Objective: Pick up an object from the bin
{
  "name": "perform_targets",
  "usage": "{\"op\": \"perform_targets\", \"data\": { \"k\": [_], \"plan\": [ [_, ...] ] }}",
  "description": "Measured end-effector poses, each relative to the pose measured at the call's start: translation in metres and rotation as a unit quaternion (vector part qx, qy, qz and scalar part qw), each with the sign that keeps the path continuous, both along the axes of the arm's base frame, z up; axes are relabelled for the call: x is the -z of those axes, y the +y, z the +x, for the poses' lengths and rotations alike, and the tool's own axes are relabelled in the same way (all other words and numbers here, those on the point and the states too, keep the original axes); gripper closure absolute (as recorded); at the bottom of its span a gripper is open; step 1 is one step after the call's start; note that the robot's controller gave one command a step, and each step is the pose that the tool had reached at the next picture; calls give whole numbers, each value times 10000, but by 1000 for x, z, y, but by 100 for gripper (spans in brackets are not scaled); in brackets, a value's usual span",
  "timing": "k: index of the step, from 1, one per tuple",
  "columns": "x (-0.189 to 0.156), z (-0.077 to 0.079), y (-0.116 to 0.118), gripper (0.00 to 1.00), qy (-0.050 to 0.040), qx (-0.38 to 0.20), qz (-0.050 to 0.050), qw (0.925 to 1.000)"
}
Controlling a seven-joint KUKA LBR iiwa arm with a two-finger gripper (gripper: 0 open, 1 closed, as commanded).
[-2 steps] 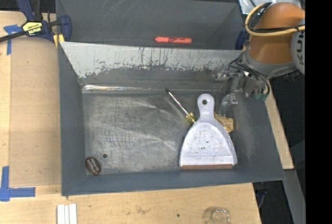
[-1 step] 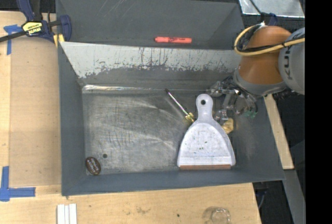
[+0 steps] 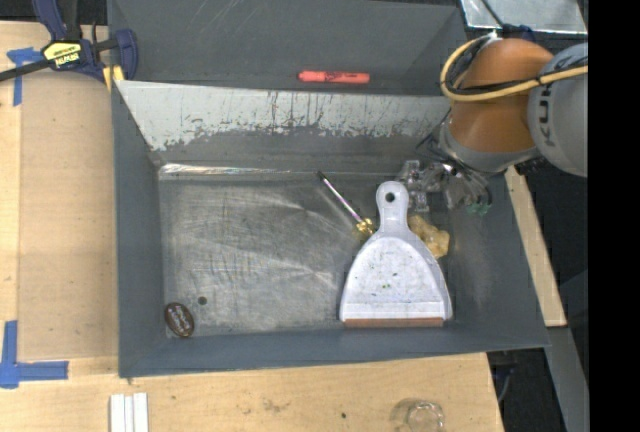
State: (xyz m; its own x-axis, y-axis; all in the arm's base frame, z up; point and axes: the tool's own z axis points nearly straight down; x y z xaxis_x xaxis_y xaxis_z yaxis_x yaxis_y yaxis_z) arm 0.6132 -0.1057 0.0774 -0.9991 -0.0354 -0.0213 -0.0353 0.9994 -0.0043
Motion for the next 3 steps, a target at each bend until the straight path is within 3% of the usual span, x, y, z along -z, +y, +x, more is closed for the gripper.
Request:
{"op": "perform_targets", "data": {
  "k": [1,2,3],
  "plan": [
    [0,0,0,100,0,-2,0,10000],
    [-39,1,4,100,115,232,23,9997],
    [-73,-2,2,100,52,299,15,9995]
  ]
}}
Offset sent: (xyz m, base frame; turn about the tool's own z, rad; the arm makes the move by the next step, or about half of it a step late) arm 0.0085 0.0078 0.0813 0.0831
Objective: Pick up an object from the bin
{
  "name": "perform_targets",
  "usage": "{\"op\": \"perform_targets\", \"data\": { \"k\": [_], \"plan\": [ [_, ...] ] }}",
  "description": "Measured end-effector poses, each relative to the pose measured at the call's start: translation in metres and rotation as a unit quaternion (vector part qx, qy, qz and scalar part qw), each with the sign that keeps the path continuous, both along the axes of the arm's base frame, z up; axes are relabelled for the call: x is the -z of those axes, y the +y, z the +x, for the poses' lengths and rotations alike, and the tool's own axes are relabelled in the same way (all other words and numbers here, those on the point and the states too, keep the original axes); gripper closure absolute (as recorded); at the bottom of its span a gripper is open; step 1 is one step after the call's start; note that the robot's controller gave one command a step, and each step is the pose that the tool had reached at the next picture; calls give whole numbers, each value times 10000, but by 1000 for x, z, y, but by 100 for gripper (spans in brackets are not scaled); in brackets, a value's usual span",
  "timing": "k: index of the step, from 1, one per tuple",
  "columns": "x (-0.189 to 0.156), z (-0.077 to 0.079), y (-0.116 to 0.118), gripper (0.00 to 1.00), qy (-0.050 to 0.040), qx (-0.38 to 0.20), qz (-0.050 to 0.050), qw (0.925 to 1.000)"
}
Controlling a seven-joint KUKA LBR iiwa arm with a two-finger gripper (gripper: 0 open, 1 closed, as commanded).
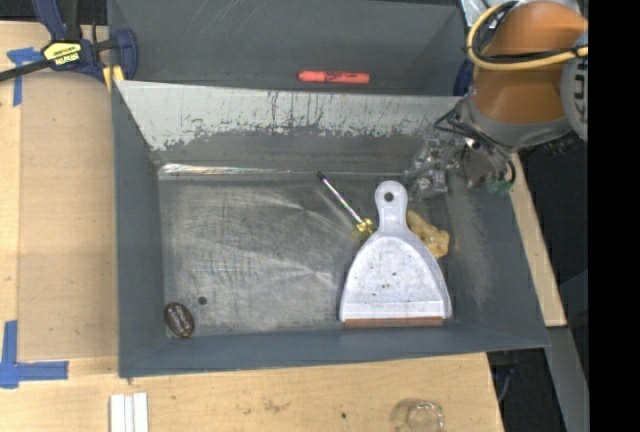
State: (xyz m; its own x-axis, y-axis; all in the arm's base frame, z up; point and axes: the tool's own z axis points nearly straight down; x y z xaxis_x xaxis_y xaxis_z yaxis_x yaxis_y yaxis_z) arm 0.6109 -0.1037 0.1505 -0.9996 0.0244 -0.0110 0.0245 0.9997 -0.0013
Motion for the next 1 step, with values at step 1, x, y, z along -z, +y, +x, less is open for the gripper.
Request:
{"op": "perform_targets", "data": {
  "k": [1],
  "plan": [
    [-37,-21,9,100,80,-504,10,9987]
  ]
}}
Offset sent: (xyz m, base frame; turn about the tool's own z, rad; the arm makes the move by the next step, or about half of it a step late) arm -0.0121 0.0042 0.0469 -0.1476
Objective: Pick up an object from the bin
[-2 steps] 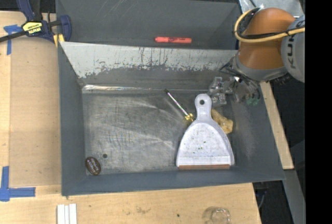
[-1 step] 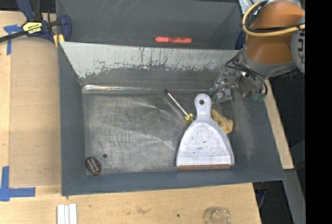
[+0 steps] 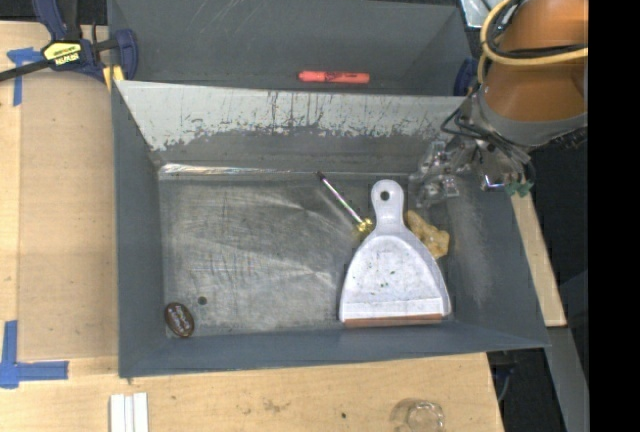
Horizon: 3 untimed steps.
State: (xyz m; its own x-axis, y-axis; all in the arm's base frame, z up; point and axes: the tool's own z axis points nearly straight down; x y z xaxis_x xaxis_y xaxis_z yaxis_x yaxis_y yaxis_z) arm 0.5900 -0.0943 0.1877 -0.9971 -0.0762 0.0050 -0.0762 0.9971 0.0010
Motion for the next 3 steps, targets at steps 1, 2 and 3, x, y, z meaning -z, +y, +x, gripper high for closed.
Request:
{"op": "perform_targets", "data": {
  "k": [1,2,3],
  "plan": [
    [-17,-2,2,100,-18,-139,-1,9999],
    [-37,10,25,100,-86,-494,-19,9987],
    [-20,13,22,100,-49,-1491,6,9888]
  ]
}}
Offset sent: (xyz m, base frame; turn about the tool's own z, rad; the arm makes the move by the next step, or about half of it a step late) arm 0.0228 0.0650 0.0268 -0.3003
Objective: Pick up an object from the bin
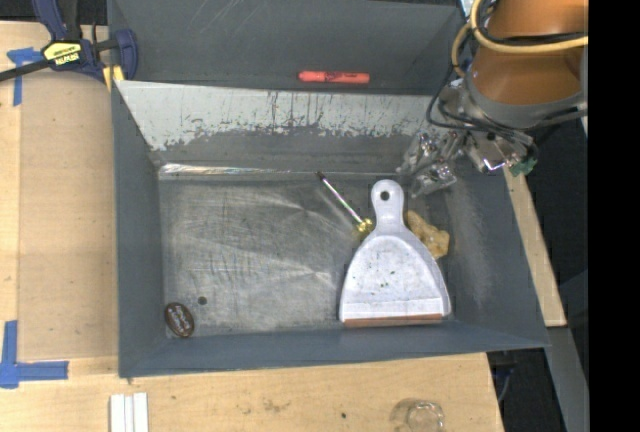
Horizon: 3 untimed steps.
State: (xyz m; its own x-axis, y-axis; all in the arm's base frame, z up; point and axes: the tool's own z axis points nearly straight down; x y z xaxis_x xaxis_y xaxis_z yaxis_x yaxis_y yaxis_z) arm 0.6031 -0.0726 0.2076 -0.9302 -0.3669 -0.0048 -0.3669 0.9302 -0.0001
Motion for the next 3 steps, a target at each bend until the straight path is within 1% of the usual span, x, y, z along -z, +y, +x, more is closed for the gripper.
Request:
{"op": "perform_targets", "data": {
  "k": [1,2,3],
  "plan": [
    [42,-43,44,0,7,816,-2,9967],
    [42,-43,44,0,5,816,-4,9967],
    [88,-8,32,0,-47,1132,1,9936]
  ]
}}
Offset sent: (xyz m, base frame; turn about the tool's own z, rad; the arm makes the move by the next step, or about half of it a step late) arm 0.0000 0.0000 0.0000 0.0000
